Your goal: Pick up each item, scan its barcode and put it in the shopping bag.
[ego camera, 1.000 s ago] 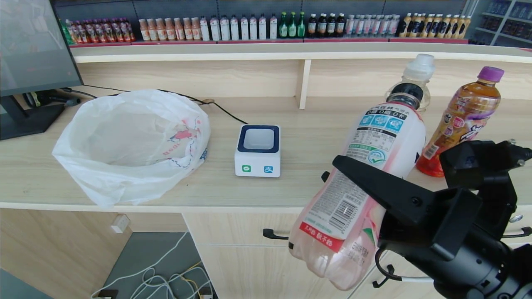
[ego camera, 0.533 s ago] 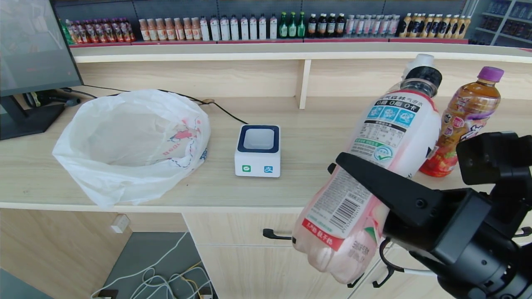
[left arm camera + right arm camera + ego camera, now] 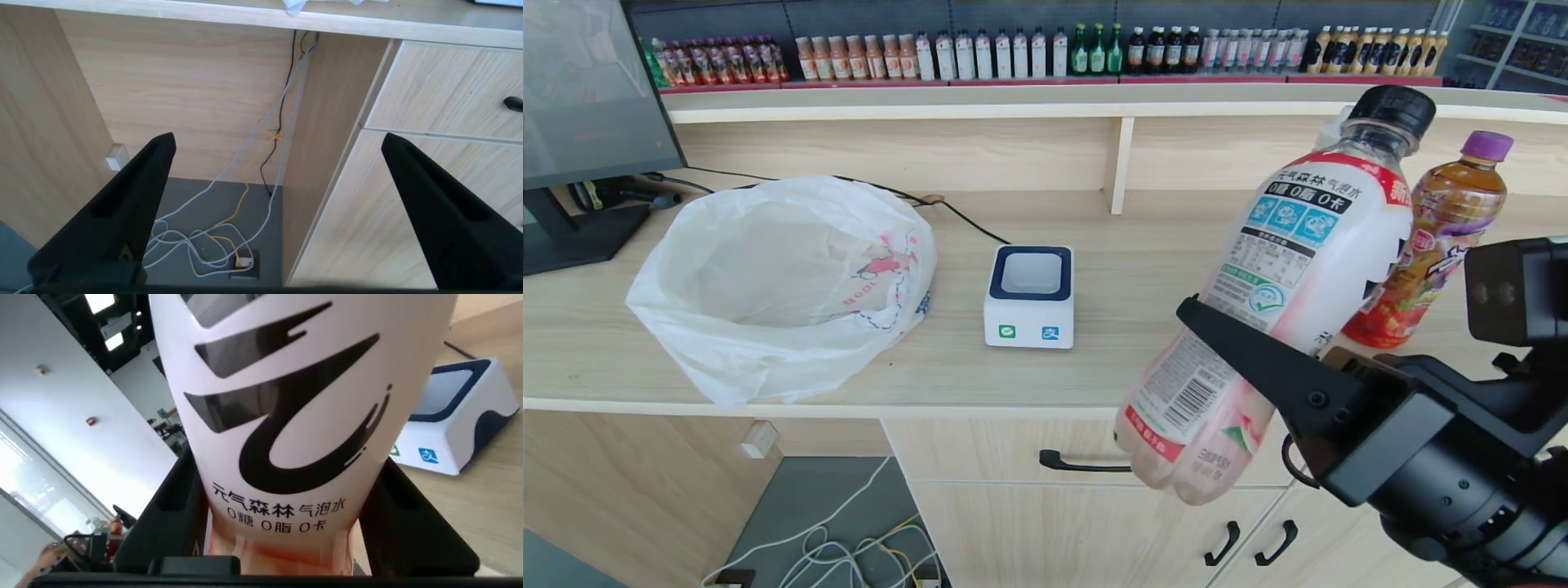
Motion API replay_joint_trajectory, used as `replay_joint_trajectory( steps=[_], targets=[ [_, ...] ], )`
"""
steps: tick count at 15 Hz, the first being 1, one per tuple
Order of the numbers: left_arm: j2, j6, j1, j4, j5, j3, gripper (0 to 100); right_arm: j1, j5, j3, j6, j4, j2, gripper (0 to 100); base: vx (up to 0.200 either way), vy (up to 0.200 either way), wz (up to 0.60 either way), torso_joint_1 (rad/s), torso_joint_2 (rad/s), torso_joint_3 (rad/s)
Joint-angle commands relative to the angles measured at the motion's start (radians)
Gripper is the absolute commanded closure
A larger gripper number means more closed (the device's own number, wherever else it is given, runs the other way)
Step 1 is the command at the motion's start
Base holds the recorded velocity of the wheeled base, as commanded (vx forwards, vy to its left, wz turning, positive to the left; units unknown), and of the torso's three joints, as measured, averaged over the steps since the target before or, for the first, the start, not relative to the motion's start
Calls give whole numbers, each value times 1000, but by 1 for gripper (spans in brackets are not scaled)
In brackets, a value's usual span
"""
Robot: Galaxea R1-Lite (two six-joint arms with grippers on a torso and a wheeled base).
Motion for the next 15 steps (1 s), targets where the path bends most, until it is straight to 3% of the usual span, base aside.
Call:
replay_joint_trajectory(
  steps=[1, 10, 15],
  targets=[
    [0, 0, 0, 0, 0, 0, 0, -45, -2, -33, -55, 31, 2, 100, 0, 0, 0, 0, 0, 0],
    [0, 2, 0, 0, 0, 0, 0, -198, -41, -28, -529, 71, 8, 100, 0, 0, 0, 0, 0, 0],
    [0, 2, 0, 0, 0, 0, 0, -236, -45, -25, -559, 16, 57, 100, 0, 0, 0, 0, 0, 0]
  ],
)
